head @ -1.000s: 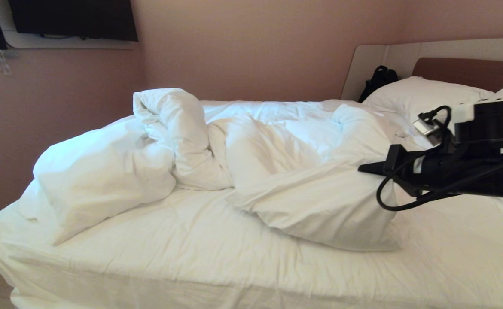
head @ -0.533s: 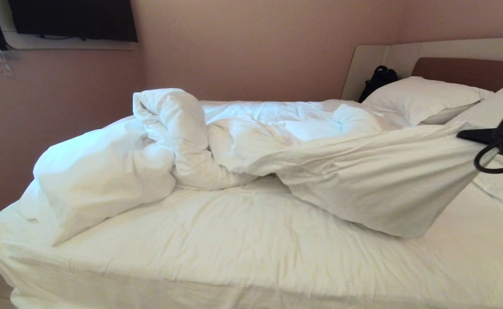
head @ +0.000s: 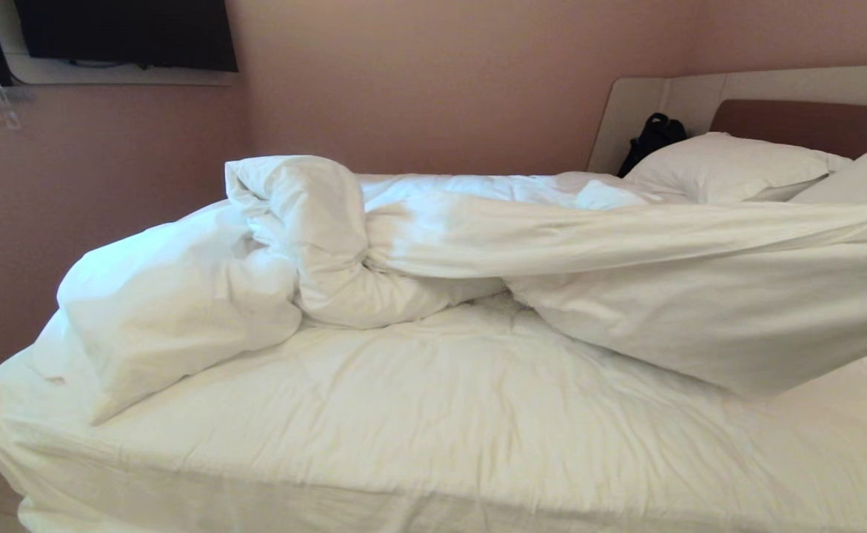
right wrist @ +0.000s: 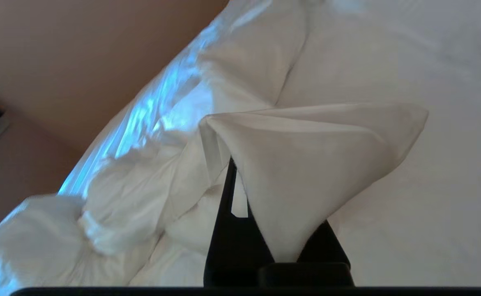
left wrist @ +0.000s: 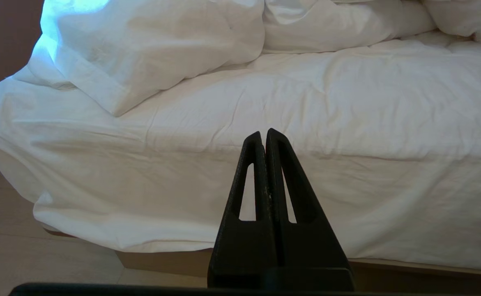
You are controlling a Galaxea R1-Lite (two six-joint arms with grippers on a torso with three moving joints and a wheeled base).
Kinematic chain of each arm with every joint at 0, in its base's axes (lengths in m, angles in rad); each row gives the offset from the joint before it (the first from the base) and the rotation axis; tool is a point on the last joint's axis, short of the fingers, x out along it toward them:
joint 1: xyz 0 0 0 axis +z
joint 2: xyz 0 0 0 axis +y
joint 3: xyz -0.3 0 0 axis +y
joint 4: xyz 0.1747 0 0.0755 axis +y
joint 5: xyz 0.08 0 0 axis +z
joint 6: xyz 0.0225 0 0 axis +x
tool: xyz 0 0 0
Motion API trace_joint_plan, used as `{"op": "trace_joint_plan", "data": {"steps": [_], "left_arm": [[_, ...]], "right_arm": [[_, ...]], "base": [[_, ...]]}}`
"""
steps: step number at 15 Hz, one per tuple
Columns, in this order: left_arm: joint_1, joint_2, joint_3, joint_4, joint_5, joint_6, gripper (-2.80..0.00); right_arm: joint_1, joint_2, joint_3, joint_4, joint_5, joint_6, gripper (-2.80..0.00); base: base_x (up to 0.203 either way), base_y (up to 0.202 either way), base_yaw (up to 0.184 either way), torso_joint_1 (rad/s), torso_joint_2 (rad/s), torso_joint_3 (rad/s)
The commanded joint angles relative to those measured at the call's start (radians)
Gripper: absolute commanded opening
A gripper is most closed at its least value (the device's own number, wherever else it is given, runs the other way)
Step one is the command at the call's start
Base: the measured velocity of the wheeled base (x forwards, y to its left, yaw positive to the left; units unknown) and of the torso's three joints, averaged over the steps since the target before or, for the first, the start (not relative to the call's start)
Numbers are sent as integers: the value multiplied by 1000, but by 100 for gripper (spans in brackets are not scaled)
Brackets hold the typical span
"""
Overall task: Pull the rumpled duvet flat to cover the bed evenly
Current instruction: Flatten the corners of the folded blanket
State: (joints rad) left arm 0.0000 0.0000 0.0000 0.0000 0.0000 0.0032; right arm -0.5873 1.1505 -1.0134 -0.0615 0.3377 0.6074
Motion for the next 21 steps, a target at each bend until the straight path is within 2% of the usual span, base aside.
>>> {"op": "trace_joint_plan", "data": {"steps": [1, 4, 7, 12, 16, 21], "left_arm": [[0, 0, 0, 0, 0, 0, -280], [0, 0, 0, 0, 0, 1, -280], [0, 0, 0, 0, 0, 0, -280], [0, 0, 0, 0, 0, 0, -280], [0, 0, 0, 0, 0, 0, -280], [0, 0, 0, 0, 0, 0, -280]], "right_arm": [[-100, -40, -2, -3, 0, 2, -280], [-246, -25, -11, -11, 4, 2, -280], [-335, 46, -13, -15, 16, 4, -280], [-394, 193, -36, -14, 11, 4, -280], [-459, 302, -130, -13, 15, 7, -280], [-484, 360, -252, -3, 15, 8, -280]], "base": [[0, 0, 0, 0, 0, 0], [0, 0, 0, 0, 0, 0], [0, 0, 0, 0, 0, 0], [0, 0, 0, 0, 0, 0], [0, 0, 0, 0, 0, 0], [0, 0, 0, 0, 0, 0]]}}
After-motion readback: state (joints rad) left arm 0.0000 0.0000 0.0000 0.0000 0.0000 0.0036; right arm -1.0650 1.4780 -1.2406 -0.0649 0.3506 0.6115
